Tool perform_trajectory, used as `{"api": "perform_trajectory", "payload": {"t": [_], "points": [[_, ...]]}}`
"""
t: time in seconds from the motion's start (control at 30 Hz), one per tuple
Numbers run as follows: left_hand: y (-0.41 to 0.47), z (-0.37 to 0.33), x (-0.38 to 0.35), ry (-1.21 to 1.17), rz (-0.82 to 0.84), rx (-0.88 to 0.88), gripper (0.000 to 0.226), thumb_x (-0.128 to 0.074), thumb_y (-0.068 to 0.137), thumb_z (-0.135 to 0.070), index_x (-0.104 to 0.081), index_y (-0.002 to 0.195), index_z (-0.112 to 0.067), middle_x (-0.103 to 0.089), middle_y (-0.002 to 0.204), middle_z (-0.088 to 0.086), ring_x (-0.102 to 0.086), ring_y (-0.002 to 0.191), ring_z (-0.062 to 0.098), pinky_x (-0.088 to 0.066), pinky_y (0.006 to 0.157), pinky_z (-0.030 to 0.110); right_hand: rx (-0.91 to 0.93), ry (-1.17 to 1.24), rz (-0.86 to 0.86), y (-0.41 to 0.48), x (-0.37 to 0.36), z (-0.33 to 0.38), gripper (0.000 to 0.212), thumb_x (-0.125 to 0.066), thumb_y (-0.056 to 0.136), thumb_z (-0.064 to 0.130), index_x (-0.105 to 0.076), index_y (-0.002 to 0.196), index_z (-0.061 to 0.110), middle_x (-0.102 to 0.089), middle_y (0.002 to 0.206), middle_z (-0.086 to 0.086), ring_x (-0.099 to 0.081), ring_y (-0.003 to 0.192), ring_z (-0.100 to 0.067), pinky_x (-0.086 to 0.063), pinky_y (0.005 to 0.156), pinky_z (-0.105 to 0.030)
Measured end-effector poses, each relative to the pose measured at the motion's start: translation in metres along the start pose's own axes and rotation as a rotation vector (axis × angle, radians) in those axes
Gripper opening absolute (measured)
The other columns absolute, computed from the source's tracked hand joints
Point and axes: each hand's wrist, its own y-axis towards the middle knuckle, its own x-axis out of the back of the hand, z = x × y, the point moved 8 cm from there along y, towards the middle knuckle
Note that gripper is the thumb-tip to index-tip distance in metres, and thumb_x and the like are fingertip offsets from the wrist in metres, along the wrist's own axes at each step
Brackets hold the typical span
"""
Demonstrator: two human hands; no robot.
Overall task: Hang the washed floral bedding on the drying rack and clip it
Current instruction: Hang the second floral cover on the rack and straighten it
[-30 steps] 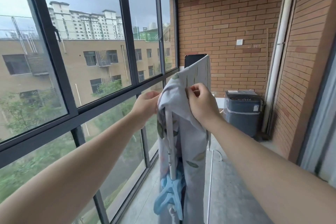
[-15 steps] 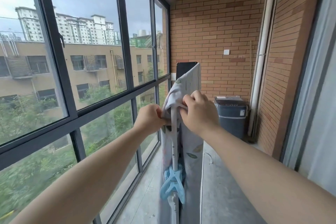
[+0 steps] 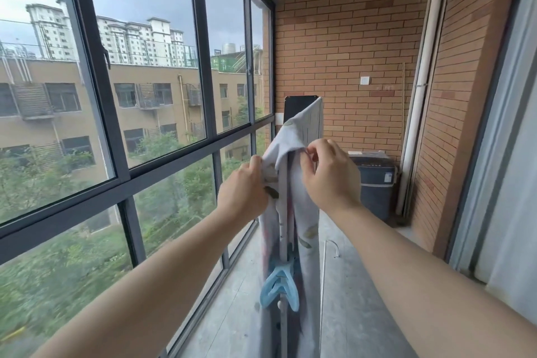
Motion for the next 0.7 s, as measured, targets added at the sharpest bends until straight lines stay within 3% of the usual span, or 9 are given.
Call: {"api": "perform_trajectory", "payload": {"t": [0.1, 0.17, 0.23, 0.4, 0.57, 0.7], "points": [[0.002, 0.006, -0.008, -0.063, 0.063, 0.096, 0.036, -0.07, 0.082, -0.027, -0.044, 0.104, -0.015, -0.058, 0.083, 0.001, -0.053, 0.066, 0.026, -0.032, 0.044, 0.03, -0.062, 0.036, 0.006, 0.004, -0.002, 0.0, 0.017, -0.062, 0.094, 0.029, -0.058, 0.086, 0.015, -0.06, 0.081, 0.001, -0.058, 0.072, -0.024, -0.031, 0.057, -0.025], [0.005, 0.011, -0.012, -0.078, 0.107, 0.162, 0.03, -0.073, 0.08, -0.029, -0.051, 0.092, -0.012, -0.06, 0.078, 0.003, -0.056, 0.064, 0.026, -0.041, 0.045, 0.032, -0.034, 0.033, -0.003, 0.008, 0.001, 0.006, 0.018, -0.063, 0.094, 0.03, -0.057, 0.085, 0.015, -0.06, 0.081, 0.001, -0.058, 0.072, -0.024, -0.032, 0.057, -0.026], [0.005, 0.016, -0.015, -0.026, 0.151, 0.176, 0.024, -0.075, 0.08, -0.028, -0.058, 0.077, -0.012, -0.064, 0.076, 0.005, -0.059, 0.063, 0.026, -0.052, 0.05, 0.035, 0.026, 0.004, 0.012, 0.011, 0.004, 0.012, 0.014, -0.065, 0.091, 0.026, -0.058, 0.091, 0.014, -0.059, 0.086, -0.002, -0.057, 0.076, -0.026, -0.037, 0.058, -0.027], [0.003, 0.027, -0.014, -0.093, 0.145, 0.212, 0.04, -0.08, 0.078, -0.046, -0.062, 0.067, -0.012, -0.061, 0.068, 0.003, -0.061, 0.062, 0.025, -0.048, 0.05, 0.031, 0.25, -0.145, 0.115, 0.016, -0.011, 0.031, 0.036, -0.072, 0.075, 0.014, -0.06, 0.11, 0.015, -0.053, 0.101, -0.01, -0.055, 0.089, -0.031, -0.05, 0.07, -0.04], [0.002, 0.03, -0.013, -0.047, 0.146, 0.137, 0.034, -0.07, 0.089, -0.032, -0.059, 0.061, -0.017, -0.061, 0.064, 0.003, -0.059, 0.058, 0.026, -0.044, 0.048, 0.028, 0.401, -0.229, 0.103, 0.023, -0.024, 0.052, 0.009, -0.071, 0.076, 0.005, -0.069, 0.081, 0.013, -0.055, 0.086, -0.007, -0.052, 0.079, -0.028, -0.04, 0.063, -0.034], [-0.003, 0.041, -0.014, -0.023, 0.172, 0.117, 0.028, -0.052, 0.086, 0.0, -0.053, 0.062, -0.014, -0.053, 0.063, 0.004, -0.057, 0.064, 0.033, -0.04, 0.05, 0.031, 0.474, -0.263, 0.079, 0.03, -0.021, 0.059, 0.009, -0.074, 0.079, 0.009, -0.065, 0.076, 0.01, -0.059, 0.083, -0.006, -0.053, 0.079, -0.029, -0.037, 0.063, -0.035]]}}
